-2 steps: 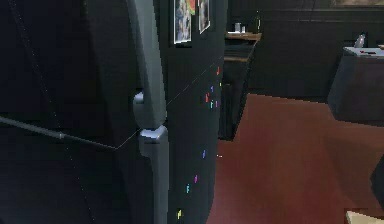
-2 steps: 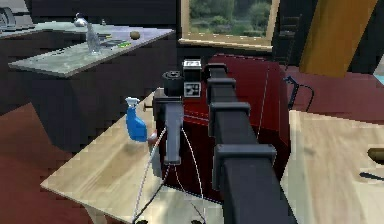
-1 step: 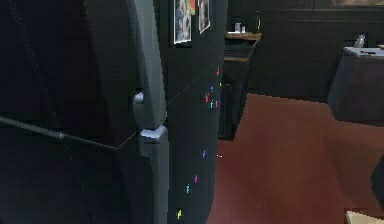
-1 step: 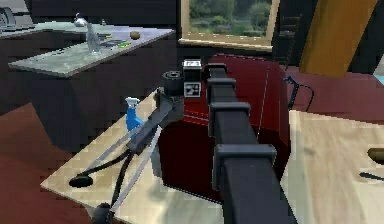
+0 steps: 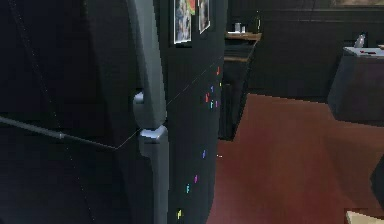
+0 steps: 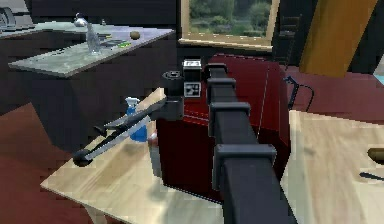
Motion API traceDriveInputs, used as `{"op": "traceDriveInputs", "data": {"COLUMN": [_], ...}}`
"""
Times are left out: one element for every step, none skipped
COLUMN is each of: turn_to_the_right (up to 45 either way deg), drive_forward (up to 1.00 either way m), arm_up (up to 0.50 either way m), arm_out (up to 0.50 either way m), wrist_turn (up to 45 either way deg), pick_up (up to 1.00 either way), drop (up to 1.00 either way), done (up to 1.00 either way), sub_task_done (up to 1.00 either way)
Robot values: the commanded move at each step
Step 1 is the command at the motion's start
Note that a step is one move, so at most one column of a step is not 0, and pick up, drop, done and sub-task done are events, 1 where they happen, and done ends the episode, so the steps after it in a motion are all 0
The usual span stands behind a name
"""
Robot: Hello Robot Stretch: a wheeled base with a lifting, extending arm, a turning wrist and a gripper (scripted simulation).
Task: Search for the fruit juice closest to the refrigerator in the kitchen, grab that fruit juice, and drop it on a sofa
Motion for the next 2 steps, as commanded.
{"op": "traceDriveInputs", "data": {"turn_to_the_right": [0.0, 0.0], "drive_forward": [0.0, 0.0], "arm_up": [0.0, 0.0], "arm_out": [0.0, 0.0], "wrist_turn": [45.0, 24.0], "pick_up": [0.0, 0.0], "drop": [0.0, 0.0], "done": [0.0, 0.0], "sub_task_done": [0.0, 0.0]}}
